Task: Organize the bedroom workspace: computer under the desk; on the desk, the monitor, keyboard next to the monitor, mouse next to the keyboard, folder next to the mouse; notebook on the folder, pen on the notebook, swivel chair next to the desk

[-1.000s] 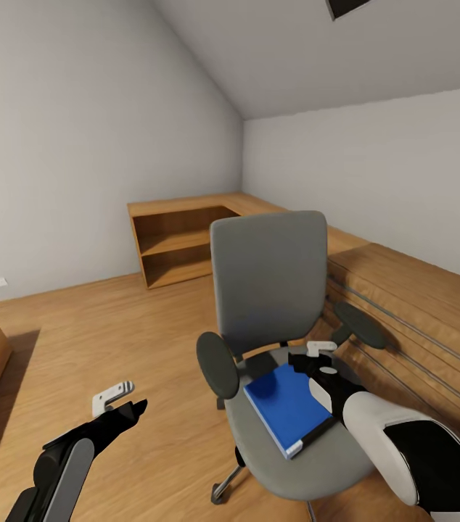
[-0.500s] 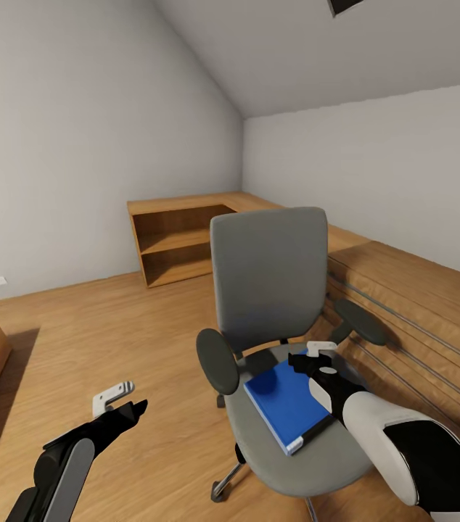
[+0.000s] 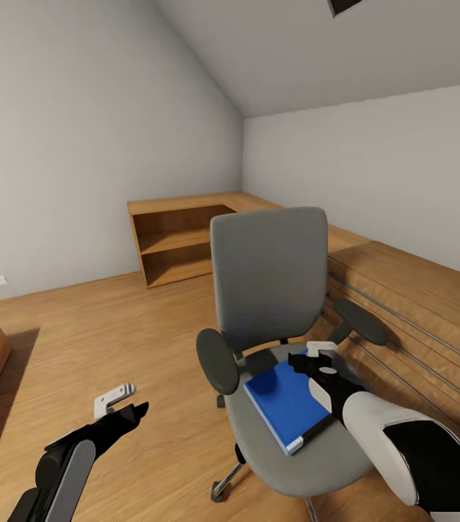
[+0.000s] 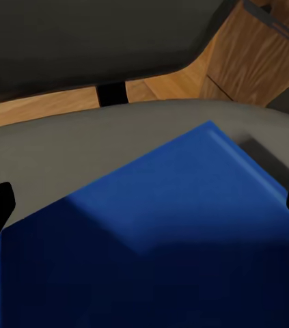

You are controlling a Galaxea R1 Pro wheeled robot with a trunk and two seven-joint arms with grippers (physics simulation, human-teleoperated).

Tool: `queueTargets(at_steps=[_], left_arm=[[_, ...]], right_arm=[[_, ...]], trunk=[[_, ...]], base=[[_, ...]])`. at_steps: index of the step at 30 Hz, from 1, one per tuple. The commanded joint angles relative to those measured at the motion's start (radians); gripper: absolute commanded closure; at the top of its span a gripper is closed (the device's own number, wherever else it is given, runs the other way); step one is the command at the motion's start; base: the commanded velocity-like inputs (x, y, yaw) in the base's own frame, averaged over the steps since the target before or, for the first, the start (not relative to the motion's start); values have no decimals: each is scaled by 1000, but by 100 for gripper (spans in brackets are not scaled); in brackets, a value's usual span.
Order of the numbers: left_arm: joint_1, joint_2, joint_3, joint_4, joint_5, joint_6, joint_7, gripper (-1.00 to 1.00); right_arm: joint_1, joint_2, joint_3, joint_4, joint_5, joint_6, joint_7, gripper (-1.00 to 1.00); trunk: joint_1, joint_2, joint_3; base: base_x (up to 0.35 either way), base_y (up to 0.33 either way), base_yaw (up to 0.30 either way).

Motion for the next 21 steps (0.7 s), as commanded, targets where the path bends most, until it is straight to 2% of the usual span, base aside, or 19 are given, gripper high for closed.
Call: queueTargets(at_steps=[1,4,7,21], left_arm=[[-1,0,1,0,10,3,8,-100],[-1,-1,0,0,10,3,5,-100],[-1,-1,-4,-1,10,3,8,-100],[-1,-1,-6,1,9,2,10,-100]], right_arm=[[-1,0,9,1,-10,-3,-3,-100],[-1,0,9,2,-10,-3,-3,-100],[0,0,9,2,-10,-4,-3,-100],[-1,3,9,2,-10,-4,-3,-100]], trunk=[[0,0,-1],[0,0,-1],[11,-21,-10],[11,-21,-10]], base=[[0,0,0],[0,0,0],[0,0,0],[0,0,0]])
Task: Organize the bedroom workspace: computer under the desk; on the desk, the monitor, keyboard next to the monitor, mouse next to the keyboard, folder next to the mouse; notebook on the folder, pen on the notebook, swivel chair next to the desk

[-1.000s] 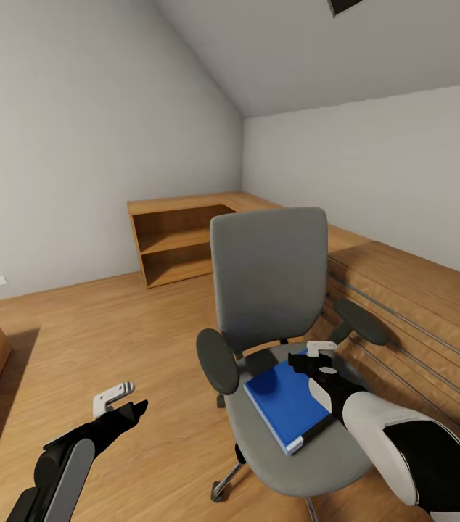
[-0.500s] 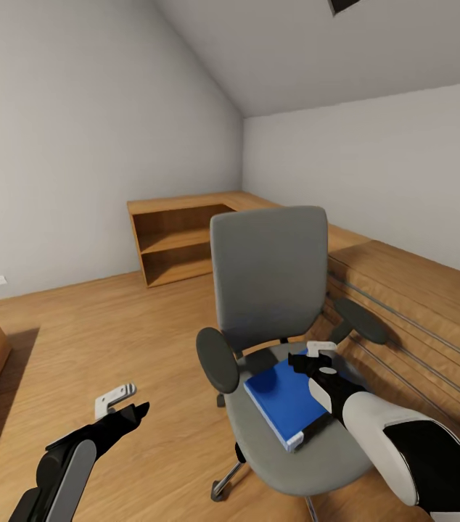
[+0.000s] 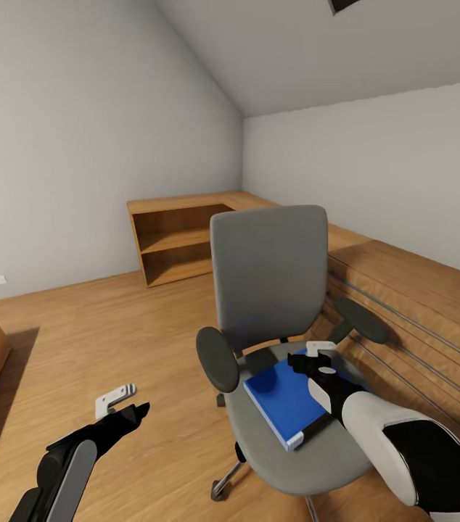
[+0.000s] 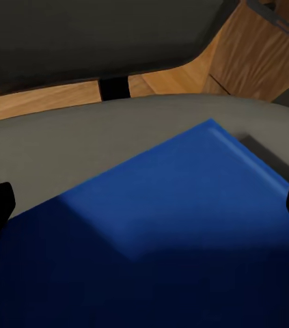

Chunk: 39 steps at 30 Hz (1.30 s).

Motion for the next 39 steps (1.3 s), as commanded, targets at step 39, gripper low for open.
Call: queueTargets(at_steps=[39], left_arm=[[-1,0,1,10,10,4,6,-100]], right_arm=[[0,0,2,2,-11,-5,-2,-100]], trunk=[[0,0,-1]], base=[[-122,-54,0]])
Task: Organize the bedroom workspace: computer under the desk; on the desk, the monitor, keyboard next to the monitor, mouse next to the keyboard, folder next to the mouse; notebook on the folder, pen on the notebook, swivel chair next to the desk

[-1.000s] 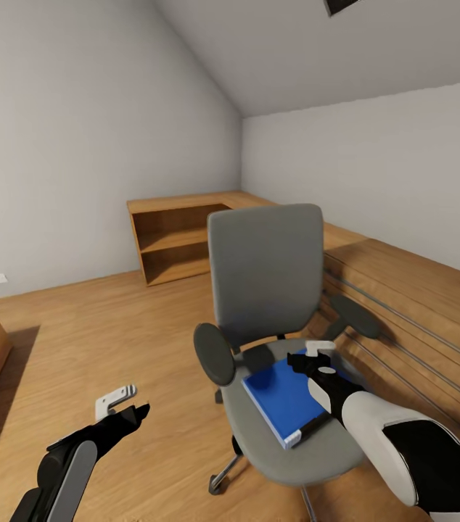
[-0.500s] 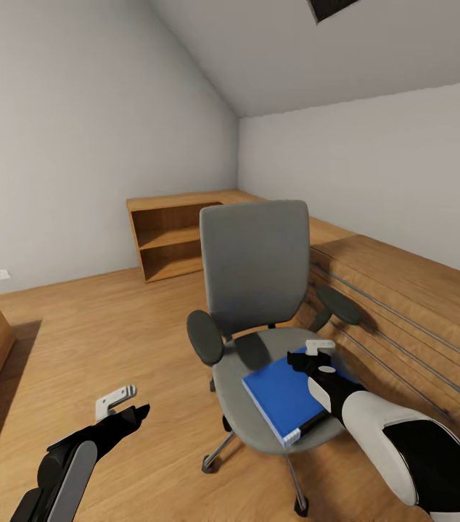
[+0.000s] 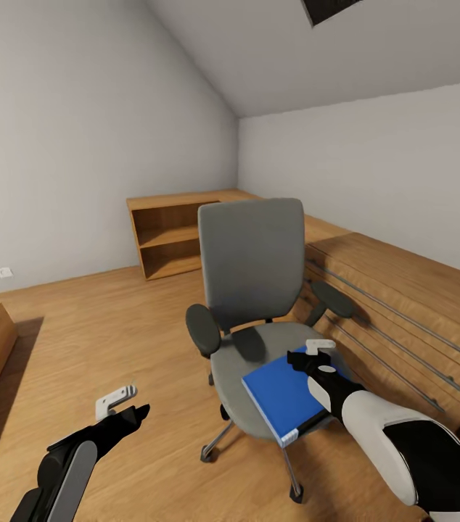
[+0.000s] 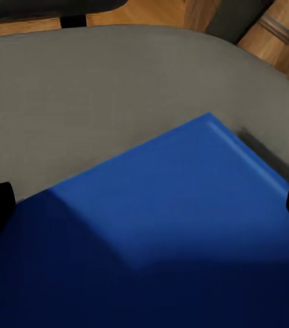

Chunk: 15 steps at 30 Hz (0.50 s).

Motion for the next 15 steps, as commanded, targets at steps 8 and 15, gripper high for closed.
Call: queueTargets(at_steps=[8,15], left_arm=[[-1,0,1,-1,11,4,8,-100],[-1,0,1,-1,10,4,9,-100]], right_arm=[[0,0,13,15,-14,-3,-3,-100],[0,1,14,15,-14,-4,-3,-100]], trunk=[[0,0,-1],[-20,35,15]], base=[[-72,0,0],[-5,0,0]])
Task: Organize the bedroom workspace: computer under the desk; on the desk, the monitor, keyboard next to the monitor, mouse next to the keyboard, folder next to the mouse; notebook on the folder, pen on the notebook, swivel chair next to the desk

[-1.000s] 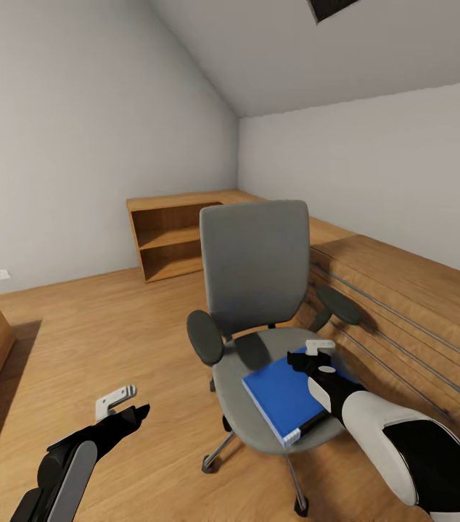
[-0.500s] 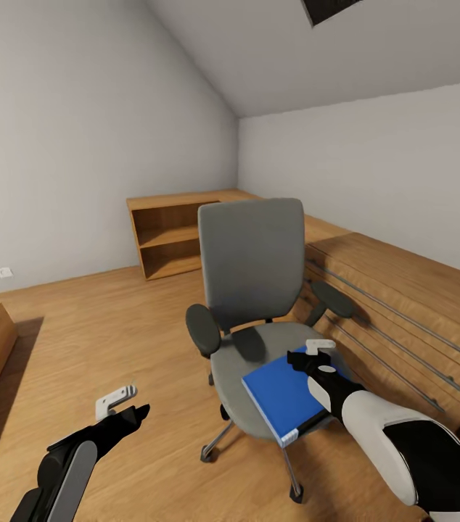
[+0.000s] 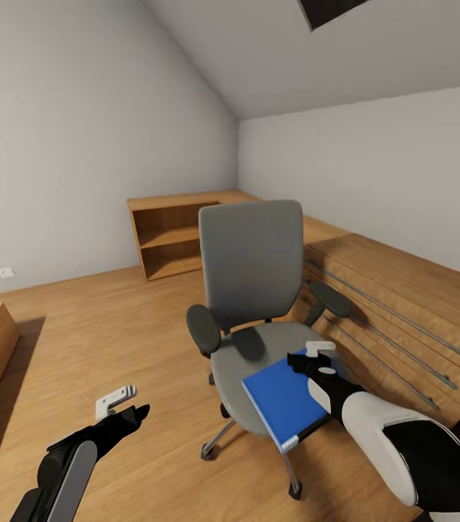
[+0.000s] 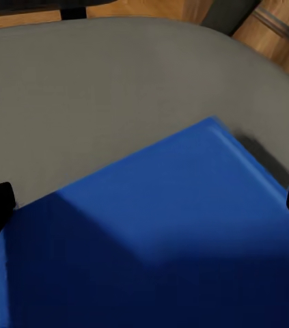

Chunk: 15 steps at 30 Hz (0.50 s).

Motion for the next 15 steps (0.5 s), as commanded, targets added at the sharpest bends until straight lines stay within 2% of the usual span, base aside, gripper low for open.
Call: queueTargets(at_steps=[1,15], left_arm=[[-1,0,1,-1,11,4,8,-100],[-1,0,1,-1,11,4,9,-100]], right_arm=[[-1,0,9,1,-10,-4,-3,-100],[-1,1,9,1,-10,-5,-3,-100]], trunk=[[-4,7,2],[-58,105,46]], base=[[-1,0,0],[0,0,0]])
